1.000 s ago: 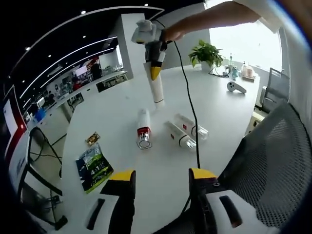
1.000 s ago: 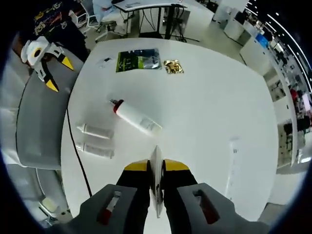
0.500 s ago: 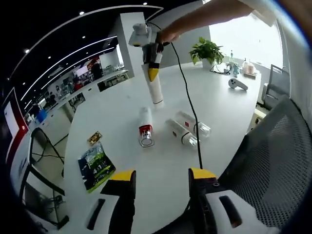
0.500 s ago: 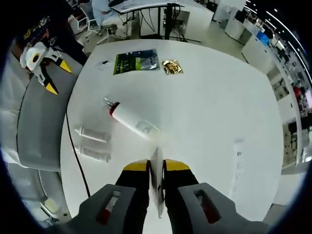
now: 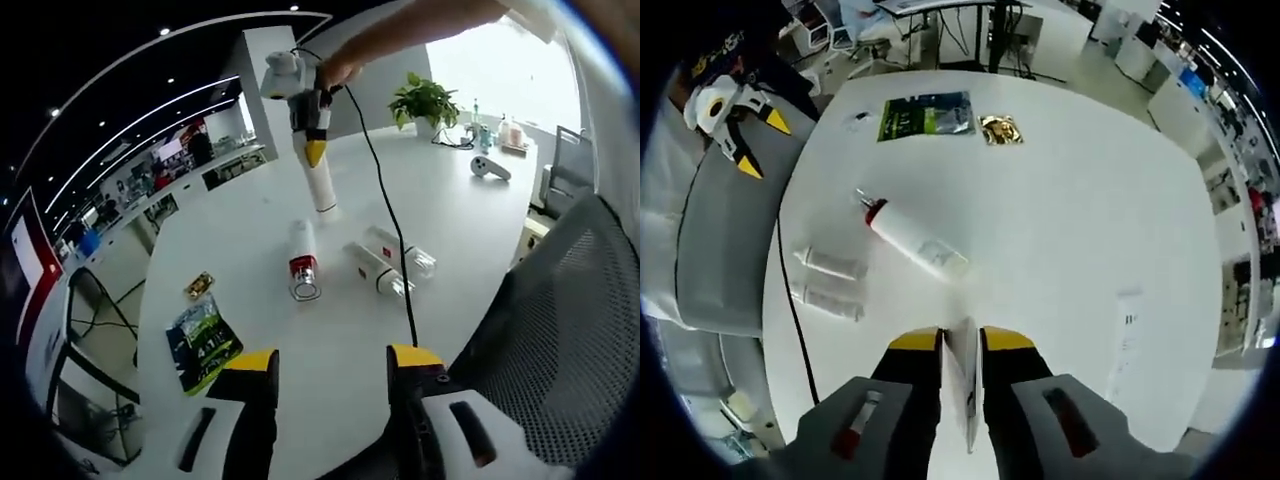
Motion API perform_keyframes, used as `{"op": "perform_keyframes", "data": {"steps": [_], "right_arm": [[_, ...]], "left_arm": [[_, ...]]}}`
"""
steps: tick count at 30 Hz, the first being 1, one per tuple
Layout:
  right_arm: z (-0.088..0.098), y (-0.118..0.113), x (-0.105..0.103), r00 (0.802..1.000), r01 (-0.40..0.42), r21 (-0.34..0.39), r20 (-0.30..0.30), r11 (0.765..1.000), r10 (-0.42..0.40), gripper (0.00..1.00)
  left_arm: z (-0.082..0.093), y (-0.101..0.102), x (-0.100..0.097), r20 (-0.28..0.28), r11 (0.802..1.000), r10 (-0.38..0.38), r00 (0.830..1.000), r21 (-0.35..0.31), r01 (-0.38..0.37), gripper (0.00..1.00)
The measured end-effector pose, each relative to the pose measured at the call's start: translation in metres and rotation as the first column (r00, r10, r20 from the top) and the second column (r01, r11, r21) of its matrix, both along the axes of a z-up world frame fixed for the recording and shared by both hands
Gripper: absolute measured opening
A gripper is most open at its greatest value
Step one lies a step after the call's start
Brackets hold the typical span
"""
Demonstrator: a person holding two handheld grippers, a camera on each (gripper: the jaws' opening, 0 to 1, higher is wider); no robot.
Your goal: Arrange the skincare products in the storage area until every visible bottle or jar stands upright without overlapping.
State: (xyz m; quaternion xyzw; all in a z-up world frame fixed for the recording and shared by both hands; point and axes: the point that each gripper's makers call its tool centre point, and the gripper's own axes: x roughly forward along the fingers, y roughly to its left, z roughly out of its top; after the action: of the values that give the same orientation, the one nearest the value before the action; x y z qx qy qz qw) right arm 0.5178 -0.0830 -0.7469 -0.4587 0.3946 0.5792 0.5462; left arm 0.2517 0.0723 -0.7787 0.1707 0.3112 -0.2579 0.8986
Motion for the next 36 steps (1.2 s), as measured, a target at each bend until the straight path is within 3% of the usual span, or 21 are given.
{"op": "perform_keyframes", "data": {"steps": [8, 14, 16, 21, 23, 25, 28, 33, 35, 36], "right_arm": [[0.016, -0.002, 0.002, 1.000, -0.007, 0.009, 0.029, 1.000, 0.007, 0.40], [0.047, 0.022, -0.004, 0.994, -0.040, 0.028, 0.102, 0.999, 0.037, 0.52], [0.057, 0.034, -0.009, 0.988, -0.076, 0.013, 0.138, 0.997, 0.074, 0.54], [0.067, 0.067, -0.029, 0.944, -0.235, -0.066, 0.222, 0.970, 0.244, 0.55], [0.061, 0.077, -0.041, 0.932, -0.283, -0.093, 0.208, 0.955, 0.297, 0.55], [0.044, 0.090, -0.057, 0.908, -0.352, -0.135, 0.189, 0.926, 0.373, 0.55], [0.019, 0.094, -0.068, 0.896, -0.394, -0.183, 0.142, 0.901, 0.421, 0.55], [-0.033, 0.096, -0.092, 0.852, -0.495, -0.268, 0.037, 0.827, 0.522, 0.53], [-0.049, 0.093, -0.103, 0.851, -0.509, -0.289, -0.028, 0.811, 0.524, 0.52], [-0.060, 0.093, -0.109, 0.831, -0.544, -0.292, -0.054, 0.787, 0.554, 0.53]], "left_arm": [[0.000, 0.001, 0.000, 0.004, 1.000, 0.001, 1.000, 0.005, -0.001, 0.44], [0.000, 0.000, 0.000, 0.005, 1.000, -0.005, 1.000, 0.009, 0.005, 0.44], [0.000, 0.000, 0.000, 0.006, 1.000, -0.005, 1.000, 0.009, 0.005, 0.44], [-0.001, 0.000, 0.000, 0.003, 1.000, -0.012, 1.000, 0.015, 0.012, 0.44], [-0.001, -0.001, -0.001, 0.000, 1.000, -0.013, 1.000, 0.014, 0.013, 0.44], [-0.002, 0.000, -0.001, -0.002, 1.000, -0.015, 1.000, 0.021, 0.015, 0.44], [-0.004, 0.001, -0.002, -0.011, 1.000, -0.012, 1.000, 0.024, 0.012, 0.44], [-0.007, 0.002, -0.002, -0.018, 0.999, -0.016, 1.000, 0.036, 0.017, 0.43], [-0.010, 0.002, -0.003, -0.029, 0.999, -0.016, 0.999, 0.038, 0.018, 0.43], [-0.010, 0.003, -0.004, -0.031, 0.999, -0.018, 0.999, 0.042, 0.020, 0.43]]}}
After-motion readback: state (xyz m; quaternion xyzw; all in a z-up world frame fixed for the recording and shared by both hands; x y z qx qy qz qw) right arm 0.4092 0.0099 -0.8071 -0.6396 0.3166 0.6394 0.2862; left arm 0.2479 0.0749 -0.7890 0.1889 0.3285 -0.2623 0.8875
